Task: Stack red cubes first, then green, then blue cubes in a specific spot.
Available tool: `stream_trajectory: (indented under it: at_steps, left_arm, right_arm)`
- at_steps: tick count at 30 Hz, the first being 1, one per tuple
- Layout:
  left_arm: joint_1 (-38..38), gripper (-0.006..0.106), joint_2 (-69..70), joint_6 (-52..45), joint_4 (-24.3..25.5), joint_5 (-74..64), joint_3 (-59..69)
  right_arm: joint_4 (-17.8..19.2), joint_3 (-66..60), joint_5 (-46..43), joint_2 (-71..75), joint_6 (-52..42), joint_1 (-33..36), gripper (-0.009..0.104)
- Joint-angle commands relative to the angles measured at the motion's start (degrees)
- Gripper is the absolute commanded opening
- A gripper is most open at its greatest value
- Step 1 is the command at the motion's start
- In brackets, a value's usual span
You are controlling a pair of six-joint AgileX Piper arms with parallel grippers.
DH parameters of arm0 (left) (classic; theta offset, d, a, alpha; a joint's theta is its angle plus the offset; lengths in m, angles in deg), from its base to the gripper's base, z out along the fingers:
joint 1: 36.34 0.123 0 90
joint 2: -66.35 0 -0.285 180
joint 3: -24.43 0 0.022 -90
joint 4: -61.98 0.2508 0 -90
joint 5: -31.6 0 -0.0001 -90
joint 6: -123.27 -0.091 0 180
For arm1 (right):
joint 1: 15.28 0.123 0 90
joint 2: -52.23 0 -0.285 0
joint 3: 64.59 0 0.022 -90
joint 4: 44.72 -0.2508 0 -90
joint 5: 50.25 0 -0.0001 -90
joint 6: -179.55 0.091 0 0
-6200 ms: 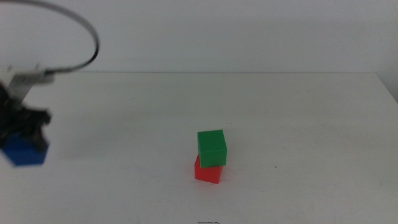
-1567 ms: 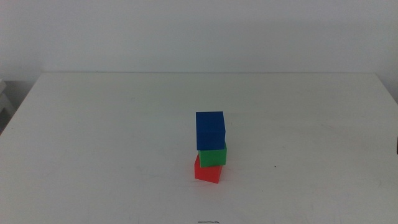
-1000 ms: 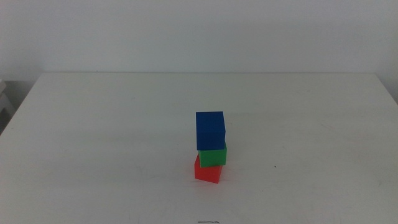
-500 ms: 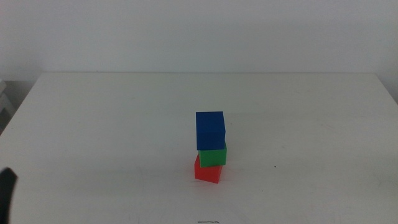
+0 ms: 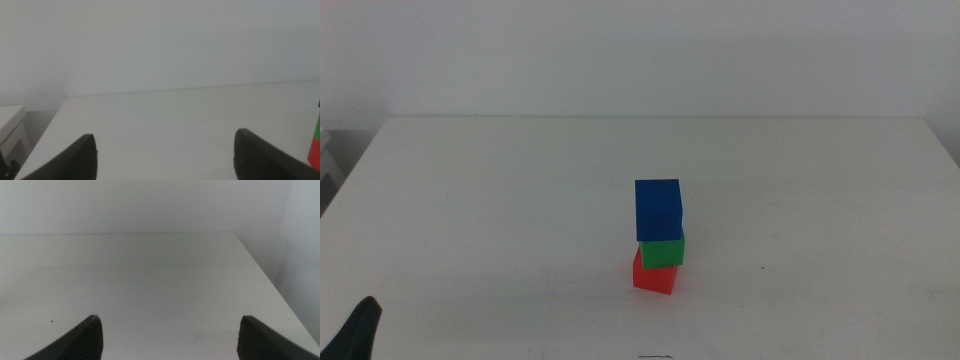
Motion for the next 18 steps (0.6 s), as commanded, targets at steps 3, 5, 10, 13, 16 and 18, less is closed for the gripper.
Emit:
stream_trajectory:
  at_steps: [3, 5, 10, 13, 16, 18]
  left_arm:
    - [2.18, 0.094, 0.99, 0.29, -0.66, 4.27, -0.22]
    - [3.63, 0.094, 1.29, 0.29, -0.66, 4.27, -0.22]
    - [5.62, 0.094, 1.21, 0.29, -0.66, 4.27, -0.22]
    - [6.48, 0.094, 1.21, 0.29, -0.66, 4.27, -0.22]
    - [6.65, 0.094, 1.21, 0.29, -0.66, 4.27, -0.22]
    - [6.65, 0.094, 1.21, 0.29, -0.66, 4.27, -0.22]
  right_arm:
    - [0.28, 1.05, -4.07, 1.29, -0.39, -0.33, 0.080]
    - [0.28, 1.05, -4.12, 1.29, -0.39, -0.33, 0.080]
    - [0.28, 1.05, -4.12, 1.29, -0.39, -0.33, 0.080]
    - [0.28, 1.05, -4.12, 1.29, -0.39, -0.33, 0.080]
    - [0.28, 1.05, -4.12, 1.29, -0.39, -0.33, 0.080]
    - [0.28, 1.05, -4.12, 1.29, -0.39, -0.33, 0.080]
